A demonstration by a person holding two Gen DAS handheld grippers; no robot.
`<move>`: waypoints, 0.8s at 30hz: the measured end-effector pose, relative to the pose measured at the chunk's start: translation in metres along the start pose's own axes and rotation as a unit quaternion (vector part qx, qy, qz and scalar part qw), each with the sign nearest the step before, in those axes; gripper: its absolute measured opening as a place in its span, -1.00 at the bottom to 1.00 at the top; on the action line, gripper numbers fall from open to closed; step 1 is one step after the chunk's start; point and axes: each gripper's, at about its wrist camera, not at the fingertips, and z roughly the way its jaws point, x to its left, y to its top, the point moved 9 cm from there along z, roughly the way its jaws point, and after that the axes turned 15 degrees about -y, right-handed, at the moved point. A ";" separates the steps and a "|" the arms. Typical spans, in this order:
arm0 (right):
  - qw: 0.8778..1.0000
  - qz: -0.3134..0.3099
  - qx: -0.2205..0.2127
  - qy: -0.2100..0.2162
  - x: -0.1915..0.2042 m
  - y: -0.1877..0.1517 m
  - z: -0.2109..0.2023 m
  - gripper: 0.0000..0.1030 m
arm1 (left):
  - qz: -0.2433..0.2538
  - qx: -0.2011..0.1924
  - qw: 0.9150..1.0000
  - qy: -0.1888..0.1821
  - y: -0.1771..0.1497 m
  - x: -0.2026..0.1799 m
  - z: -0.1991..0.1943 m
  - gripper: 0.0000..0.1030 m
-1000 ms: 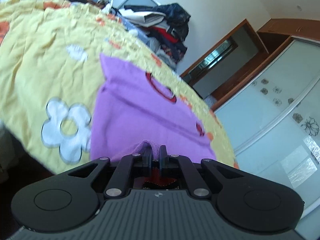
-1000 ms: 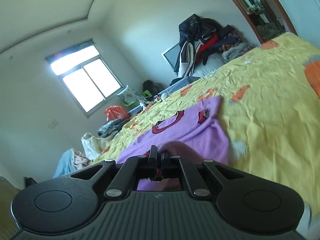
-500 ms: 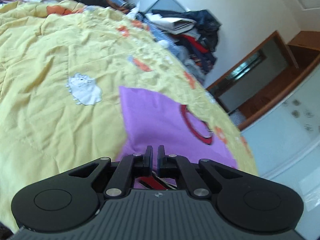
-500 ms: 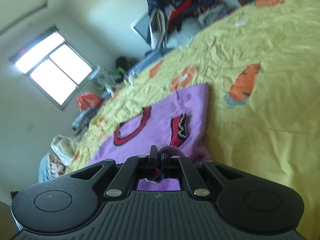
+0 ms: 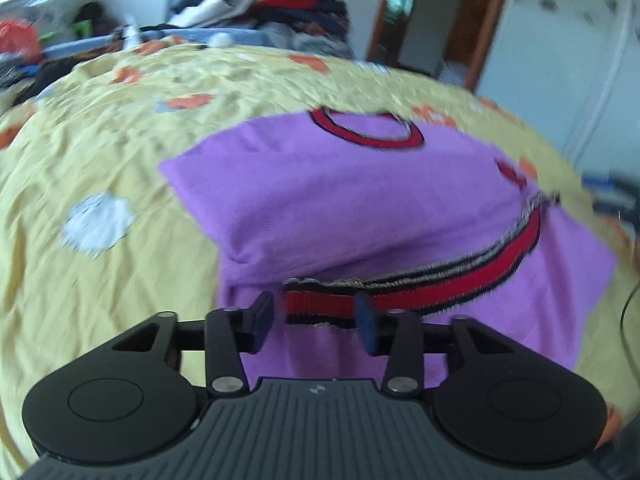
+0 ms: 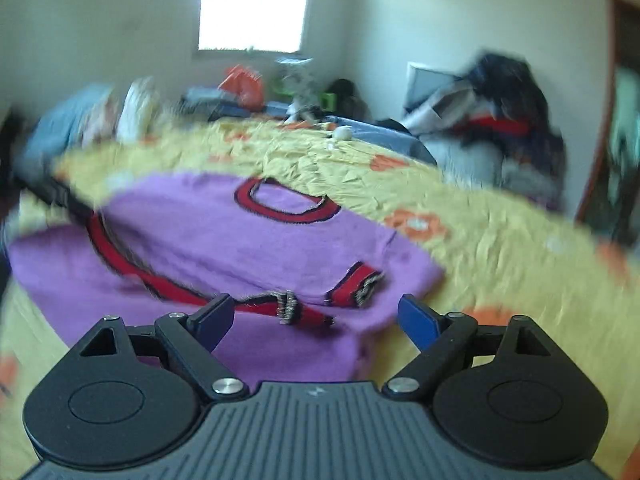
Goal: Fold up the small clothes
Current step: 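Lay the hem band across the sweater near the collar with both grippers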
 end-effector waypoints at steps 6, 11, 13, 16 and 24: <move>0.993 -0.105 0.020 0.040 0.019 -0.005 0.035 0.43 | 0.001 0.024 1.000 0.000 0.000 -0.004 0.018 -0.36; 0.987 -0.144 0.053 0.042 0.017 -0.013 0.060 -0.89 | -0.039 0.030 0.999 -0.003 0.004 0.003 0.019 -0.72; 0.989 -0.134 0.039 0.040 0.016 -0.009 0.055 -0.91 | -0.030 0.030 0.999 0.003 0.004 0.000 0.017 -0.78; 0.993 -0.111 0.009 0.035 0.018 0.002 0.036 -0.92 | -0.020 0.012 1.000 0.003 0.004 -0.010 0.011 -0.84; 0.997 -0.058 -0.053 0.021 0.009 0.030 -0.022 -0.92 | -0.037 -0.058 0.998 -0.001 0.011 -0.020 -0.030 -0.84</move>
